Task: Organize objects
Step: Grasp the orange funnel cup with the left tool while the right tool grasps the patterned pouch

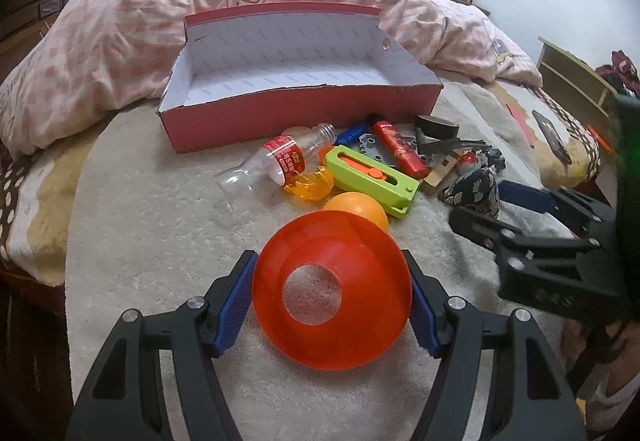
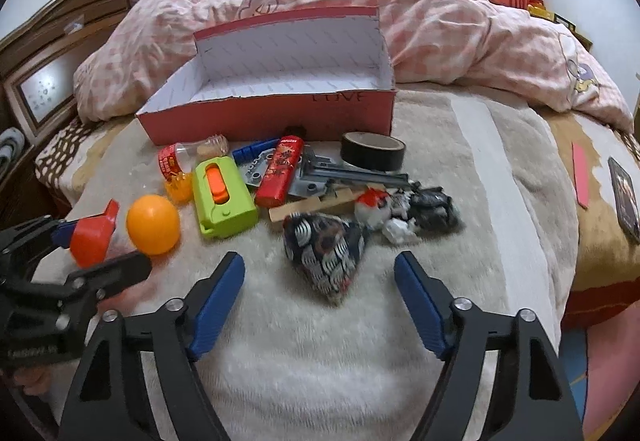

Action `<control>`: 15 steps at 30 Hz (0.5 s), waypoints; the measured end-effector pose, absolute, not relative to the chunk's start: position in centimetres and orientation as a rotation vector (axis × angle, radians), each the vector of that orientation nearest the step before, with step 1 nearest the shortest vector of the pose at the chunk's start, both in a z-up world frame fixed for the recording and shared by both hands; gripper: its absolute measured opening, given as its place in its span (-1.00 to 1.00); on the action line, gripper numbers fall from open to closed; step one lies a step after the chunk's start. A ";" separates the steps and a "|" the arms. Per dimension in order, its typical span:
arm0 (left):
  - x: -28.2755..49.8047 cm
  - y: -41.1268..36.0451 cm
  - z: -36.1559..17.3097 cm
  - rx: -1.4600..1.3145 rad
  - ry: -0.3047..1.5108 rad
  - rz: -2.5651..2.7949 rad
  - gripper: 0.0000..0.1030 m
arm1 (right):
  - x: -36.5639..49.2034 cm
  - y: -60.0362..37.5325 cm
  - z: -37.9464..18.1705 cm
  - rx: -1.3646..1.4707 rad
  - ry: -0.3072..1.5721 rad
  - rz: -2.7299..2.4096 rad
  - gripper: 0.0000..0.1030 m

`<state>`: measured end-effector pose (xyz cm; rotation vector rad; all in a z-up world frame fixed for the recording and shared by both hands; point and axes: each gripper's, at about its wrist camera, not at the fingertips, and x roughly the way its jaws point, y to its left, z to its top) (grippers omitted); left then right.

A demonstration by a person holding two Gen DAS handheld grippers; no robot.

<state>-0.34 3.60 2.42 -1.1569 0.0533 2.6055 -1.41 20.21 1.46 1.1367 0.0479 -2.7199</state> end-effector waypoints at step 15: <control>0.1 3.4 2.9 -1.128 0.058 2.610 0.34 | -1.1 21.0 1.6 1.113 -0.080 -2.709 -0.26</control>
